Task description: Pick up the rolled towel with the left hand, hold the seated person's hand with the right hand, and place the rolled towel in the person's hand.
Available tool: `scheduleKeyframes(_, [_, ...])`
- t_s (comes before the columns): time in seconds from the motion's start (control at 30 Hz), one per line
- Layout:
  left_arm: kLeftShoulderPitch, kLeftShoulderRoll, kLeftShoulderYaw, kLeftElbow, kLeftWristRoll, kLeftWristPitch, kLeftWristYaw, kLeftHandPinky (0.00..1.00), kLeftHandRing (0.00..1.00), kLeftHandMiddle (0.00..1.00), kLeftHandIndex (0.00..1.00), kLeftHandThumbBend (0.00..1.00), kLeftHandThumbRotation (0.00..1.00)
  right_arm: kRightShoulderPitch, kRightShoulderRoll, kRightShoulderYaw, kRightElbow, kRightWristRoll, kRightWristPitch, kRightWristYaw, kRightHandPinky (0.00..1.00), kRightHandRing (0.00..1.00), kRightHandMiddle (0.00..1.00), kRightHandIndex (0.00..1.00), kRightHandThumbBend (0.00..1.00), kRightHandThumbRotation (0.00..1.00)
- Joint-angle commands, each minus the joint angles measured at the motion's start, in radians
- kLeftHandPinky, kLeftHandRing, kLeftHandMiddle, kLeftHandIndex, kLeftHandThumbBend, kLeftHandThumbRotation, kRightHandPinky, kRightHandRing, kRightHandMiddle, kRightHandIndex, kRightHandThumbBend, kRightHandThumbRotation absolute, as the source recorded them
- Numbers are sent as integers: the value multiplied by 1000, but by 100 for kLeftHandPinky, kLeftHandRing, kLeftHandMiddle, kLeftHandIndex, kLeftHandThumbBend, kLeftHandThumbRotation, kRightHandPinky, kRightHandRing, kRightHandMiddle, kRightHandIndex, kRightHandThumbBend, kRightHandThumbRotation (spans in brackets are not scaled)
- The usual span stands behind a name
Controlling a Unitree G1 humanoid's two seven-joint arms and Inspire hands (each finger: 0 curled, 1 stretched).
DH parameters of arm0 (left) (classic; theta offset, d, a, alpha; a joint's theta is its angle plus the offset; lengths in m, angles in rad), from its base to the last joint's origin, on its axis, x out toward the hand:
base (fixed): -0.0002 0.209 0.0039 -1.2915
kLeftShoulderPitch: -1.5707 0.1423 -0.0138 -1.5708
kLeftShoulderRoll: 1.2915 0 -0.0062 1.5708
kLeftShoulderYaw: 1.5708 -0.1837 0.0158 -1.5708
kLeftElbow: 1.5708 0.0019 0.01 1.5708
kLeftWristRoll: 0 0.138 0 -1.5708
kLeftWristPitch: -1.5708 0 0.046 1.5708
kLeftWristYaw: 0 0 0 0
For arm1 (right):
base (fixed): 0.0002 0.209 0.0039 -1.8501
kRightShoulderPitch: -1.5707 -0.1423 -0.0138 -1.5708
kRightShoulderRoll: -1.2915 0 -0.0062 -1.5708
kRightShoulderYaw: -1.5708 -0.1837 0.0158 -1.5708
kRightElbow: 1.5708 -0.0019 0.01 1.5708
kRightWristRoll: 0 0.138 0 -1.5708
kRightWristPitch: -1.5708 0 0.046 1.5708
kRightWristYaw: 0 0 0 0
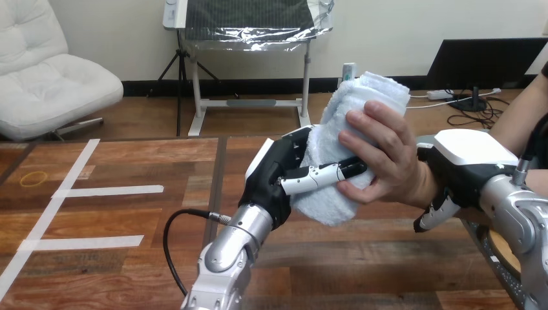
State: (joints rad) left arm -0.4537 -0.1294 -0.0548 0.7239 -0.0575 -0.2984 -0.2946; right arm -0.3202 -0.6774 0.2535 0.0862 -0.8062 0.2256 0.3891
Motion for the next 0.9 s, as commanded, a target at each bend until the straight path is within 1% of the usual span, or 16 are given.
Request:
scheduleKeyframes(0.0, [-42,13,-39,4,17,-24,-70,73,78,81,87,66,28,-21,-9,-22,-38,3,-19,-33,81,87,90,87,78,0])
scheduleKeyframes(0.07, [-45,20,-36,9,9,-27,-94,78,82,84,90,67,29,-17,-8,-26,-45,4,-19,-35,82,88,91,88,78,0])
scheduleKeyframes(0.1, [-46,21,-35,11,7,-27,-100,82,85,87,93,68,31,-17,-8,-27,-46,5,-19,-35,83,88,91,88,78,0])
scheduleKeyframes(0.2, [-50,27,-30,11,0,-21,-124,86,89,90,96,70,32,-13,-8,-33,-53,7,-23,-33,83,89,91,88,78,0])
scheduleKeyframes(0.4, [-60,40,-21,24,-12,-26,-174,93,94,94,99,72,36,-6,-5,-43,-62,11,-30,-36,84,90,92,88,79,0])
scheduleKeyframes(0.6, [-70,52,-9,38,-30,-25,-224,94,95,94,99,74,39,-1,-1,-52,-72,21,-27,-32,85,90,92,88,79,0])
scheduleKeyframes(0.73, [-78,58,2,58,-41,-40,-258,93,94,93,97,74,40,1,-1,-53,-80,24,-24,-26,85,90,92,88,79,0])
scheduleKeyframes(0.87, [-84,64,7,77,-44,-63,-276,90,92,91,95,73,41,2,-1,-53,-85,25,-23,-25,85,90,92,88,79,0])
